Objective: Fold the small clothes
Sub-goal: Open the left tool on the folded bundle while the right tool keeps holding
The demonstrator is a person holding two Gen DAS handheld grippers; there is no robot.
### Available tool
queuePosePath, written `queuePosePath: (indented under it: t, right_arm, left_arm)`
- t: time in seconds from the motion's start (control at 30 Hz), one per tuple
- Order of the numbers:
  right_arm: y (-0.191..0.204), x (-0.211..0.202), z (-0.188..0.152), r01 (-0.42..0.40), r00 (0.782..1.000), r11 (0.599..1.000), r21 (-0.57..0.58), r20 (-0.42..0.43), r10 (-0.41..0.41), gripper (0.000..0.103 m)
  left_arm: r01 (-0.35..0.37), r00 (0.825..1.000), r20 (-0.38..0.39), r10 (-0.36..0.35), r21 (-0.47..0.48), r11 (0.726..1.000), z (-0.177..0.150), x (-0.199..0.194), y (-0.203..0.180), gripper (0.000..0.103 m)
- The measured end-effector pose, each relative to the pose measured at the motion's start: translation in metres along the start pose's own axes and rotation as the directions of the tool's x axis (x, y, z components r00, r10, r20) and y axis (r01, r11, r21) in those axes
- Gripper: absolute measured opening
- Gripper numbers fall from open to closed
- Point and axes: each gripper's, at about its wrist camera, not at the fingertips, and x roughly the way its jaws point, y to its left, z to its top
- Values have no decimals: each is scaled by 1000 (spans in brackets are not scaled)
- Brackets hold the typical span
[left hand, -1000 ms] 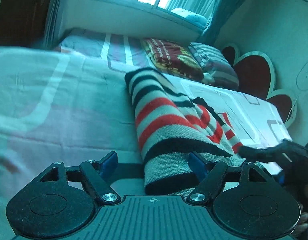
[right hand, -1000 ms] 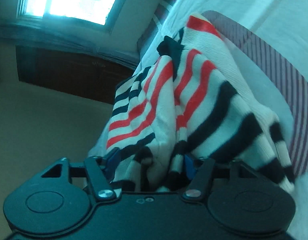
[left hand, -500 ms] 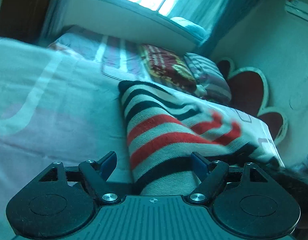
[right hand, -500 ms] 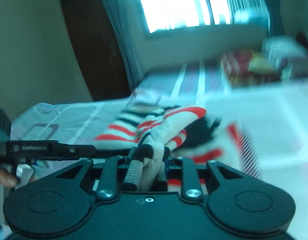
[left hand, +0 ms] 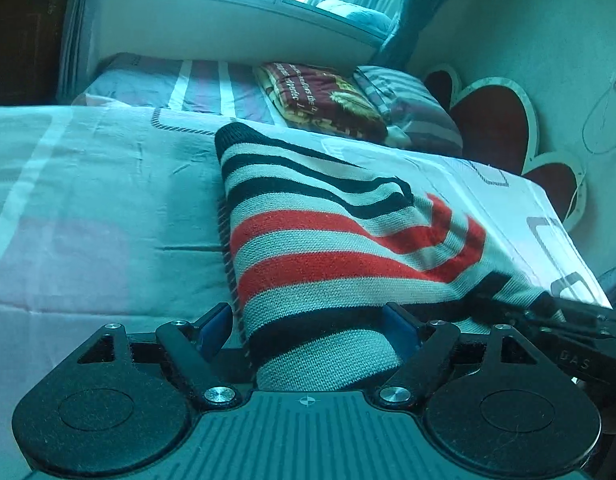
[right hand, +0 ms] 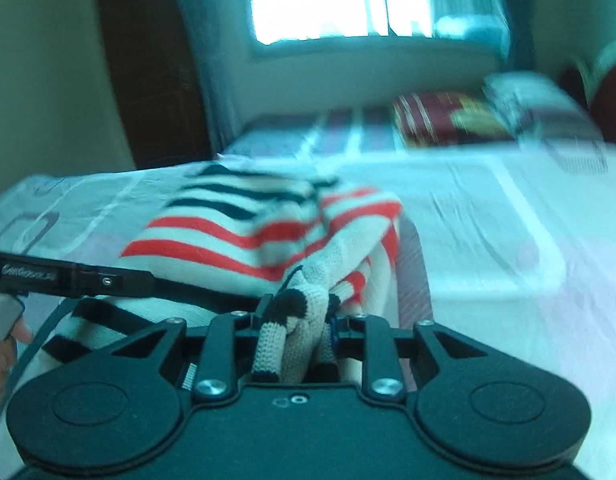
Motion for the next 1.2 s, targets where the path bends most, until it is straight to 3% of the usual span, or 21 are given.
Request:
queuePosePath:
  t: [0.1,0.17,0.23,0.3,0.4,0.43,0.47,0.6,0.73,0.83,0.93,1.0,1.1,1.13,1.2]
  right_arm:
    - [-4,10,6,6,999,999,-31,-31,-7,25]
    - [-28,23,1,-30,994,997,74,-101,37,24]
    - [-51,25,-5,-87,990,970,228,-92,111,25]
    - [-52,19,0,-101,986,957,271,-103,133,29]
    - [-52,-1,1,-89,987,945,314,-97,125,46]
    - [-56,-11,-2,-78,990,934,348,-85,115,58]
    - [-61,-20,-7,-84,990,919,386,-70,120,64]
    - [-76,-42,-37,-169,974,805,569,-31,226,57]
    - [-72,-35,-52,-185,964,734,654,-25,265,43]
    - [-63,-26,-47,-144,973,773,618,-54,224,16]
    - [-57,-35,-42,-114,984,827,550,-55,172,14]
    - [-61,-23,-52,-79,980,833,548,-111,166,14]
    - [-66,-28,-53,-100,980,819,565,-84,178,16]
    - [-64,-42,-48,-96,989,835,541,-42,140,22]
    - [-50,-66,-34,-53,998,910,410,44,38,19]
  left_arm:
    - [9,1000,-16,-9,-20,1000,-4,2,2,81]
    - [10,999,-37,-10,-17,1000,-5,5,1,85]
    - [-6,999,-32,6,2,1000,-5,3,-4,85]
    - [1,1000,-24,-2,-5,1000,-3,-8,-4,85]
    - [37,999,7,-37,27,999,-8,-31,-2,85]
    - [35,999,9,-35,39,999,-11,-38,0,85]
    - [40,999,6,-41,36,999,-17,-45,3,85]
    - [45,998,-33,-44,24,999,-37,-48,17,85]
    - [25,998,-57,-25,5,1000,-50,-36,16,85]
    - [-4,998,-60,7,58,998,-51,-37,3,85]
    - [-60,994,-77,72,148,987,-55,-34,-12,85]
    - [-79,993,-75,94,183,980,-57,-32,-17,85]
    - [-58,996,-55,69,181,982,-51,-46,-14,85]
    - [-62,998,-16,66,186,981,-47,-55,-13,85]
    - [-67,997,49,59,191,979,-37,-69,-12,85]
